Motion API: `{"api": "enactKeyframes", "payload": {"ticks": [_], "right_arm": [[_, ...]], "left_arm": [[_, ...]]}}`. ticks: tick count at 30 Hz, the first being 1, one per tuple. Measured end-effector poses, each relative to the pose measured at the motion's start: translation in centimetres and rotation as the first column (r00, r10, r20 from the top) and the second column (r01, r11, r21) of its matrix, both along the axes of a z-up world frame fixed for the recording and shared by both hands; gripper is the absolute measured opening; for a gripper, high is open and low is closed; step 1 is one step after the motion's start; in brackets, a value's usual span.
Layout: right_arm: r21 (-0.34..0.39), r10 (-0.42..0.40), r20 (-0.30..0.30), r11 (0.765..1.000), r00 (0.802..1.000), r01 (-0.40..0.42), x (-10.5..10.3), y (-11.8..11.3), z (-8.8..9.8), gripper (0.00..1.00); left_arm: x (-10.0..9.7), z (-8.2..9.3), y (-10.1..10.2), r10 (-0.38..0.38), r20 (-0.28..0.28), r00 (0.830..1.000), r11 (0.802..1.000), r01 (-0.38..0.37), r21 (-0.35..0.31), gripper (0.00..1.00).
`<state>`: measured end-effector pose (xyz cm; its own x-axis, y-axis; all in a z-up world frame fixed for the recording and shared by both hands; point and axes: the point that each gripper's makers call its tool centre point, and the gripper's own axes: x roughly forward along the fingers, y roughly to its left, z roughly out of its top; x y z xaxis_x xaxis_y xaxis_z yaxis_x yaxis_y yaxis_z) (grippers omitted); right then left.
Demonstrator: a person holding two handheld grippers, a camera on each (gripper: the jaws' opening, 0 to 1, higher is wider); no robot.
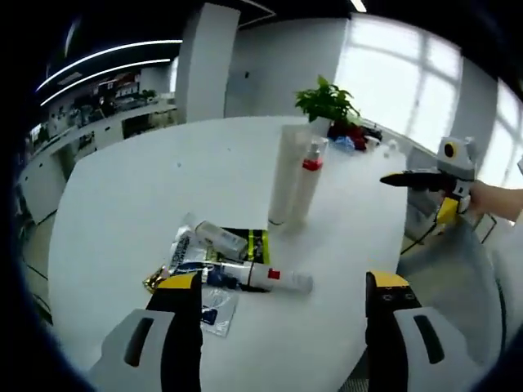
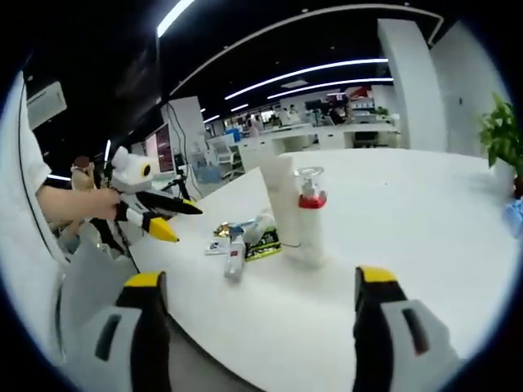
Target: Arrange the skincare products in the storage area until every visible bottle or jar stands upright without overlapping.
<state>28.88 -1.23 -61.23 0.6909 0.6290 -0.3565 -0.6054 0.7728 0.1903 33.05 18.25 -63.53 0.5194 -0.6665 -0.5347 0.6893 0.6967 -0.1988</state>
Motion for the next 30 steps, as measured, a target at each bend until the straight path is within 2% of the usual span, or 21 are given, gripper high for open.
{"api": "enactKeyframes", "payload": {"ticks": [8, 14, 19, 30], "right_arm": [[0.015, 0.028, -0.007, 1.000, 1.000, -0.028, -0.9, 1.2, 0.3, 1.00], [0.013, 0.054, -0.019, 0.998, 0.998, -0.053, -1.5, 2.0, 0.1, 1.00], [0.010, 0.061, -0.024, 0.998, 0.998, -0.061, -1.9, 2.4, -0.1, 1.00], [0.003, 0.061, -0.021, 0.998, 0.998, -0.061, -2.1, 2.5, 0.3, 0.99]], "left_arm": [[-2.3, 0.8, 2.3, 0.103, 0.010, 0.995, 0.995, -0.102, -0.021, 0.93], [-3.6, 1.2, 3.5, 0.160, 0.013, 0.987, 0.987, -0.159, -0.035, 0.97], [-4.6, 1.0, 4.5, 0.202, 0.014, 0.979, 0.979, -0.201, -0.034, 0.97], [-5.4, 0.9, 5.0, 0.230, 0.024, 0.973, 0.973, -0.229, -0.040, 0.97]]}}
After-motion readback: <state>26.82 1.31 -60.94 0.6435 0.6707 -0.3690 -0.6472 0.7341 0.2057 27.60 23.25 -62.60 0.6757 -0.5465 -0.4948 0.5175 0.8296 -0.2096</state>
